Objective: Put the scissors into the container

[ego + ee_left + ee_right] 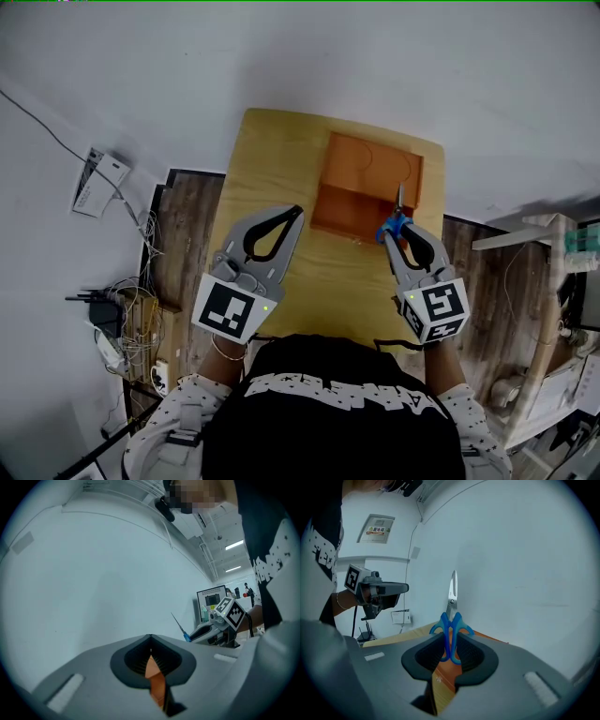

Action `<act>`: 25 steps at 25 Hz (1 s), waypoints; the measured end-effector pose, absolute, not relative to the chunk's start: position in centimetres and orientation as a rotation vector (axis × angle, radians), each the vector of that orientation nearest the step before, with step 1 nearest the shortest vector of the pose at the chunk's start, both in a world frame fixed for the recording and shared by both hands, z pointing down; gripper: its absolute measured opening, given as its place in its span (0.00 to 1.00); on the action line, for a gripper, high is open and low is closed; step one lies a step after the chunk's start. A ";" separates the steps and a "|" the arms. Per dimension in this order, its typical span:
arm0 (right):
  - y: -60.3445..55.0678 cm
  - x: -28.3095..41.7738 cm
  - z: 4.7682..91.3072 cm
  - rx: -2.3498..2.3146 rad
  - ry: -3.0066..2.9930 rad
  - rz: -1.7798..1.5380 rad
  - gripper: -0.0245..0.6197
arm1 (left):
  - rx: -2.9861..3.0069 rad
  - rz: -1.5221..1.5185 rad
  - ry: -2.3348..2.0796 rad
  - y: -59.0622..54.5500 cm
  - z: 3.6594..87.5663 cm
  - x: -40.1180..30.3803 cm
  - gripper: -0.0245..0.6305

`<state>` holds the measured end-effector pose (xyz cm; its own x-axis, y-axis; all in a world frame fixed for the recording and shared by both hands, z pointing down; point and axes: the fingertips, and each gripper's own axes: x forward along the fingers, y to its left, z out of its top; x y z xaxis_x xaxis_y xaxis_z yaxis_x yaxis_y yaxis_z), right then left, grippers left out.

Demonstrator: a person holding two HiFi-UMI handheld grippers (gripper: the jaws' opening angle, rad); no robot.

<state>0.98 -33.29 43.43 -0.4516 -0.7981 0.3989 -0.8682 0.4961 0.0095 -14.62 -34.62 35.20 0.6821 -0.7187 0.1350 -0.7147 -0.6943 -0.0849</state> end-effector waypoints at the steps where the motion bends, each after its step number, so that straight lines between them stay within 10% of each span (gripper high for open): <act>1: -33.5 0.9 43.8 1.379 -2.383 0.274 0.19 | -2.861 -0.248 1.222 -34.7 35.4 -14.7 0.04; 25: -36.4 0.1 53.5 1.004 -2.150 0.296 0.19 | -2.882 -0.259 1.314 -36.2 37.4 -16.3 0.04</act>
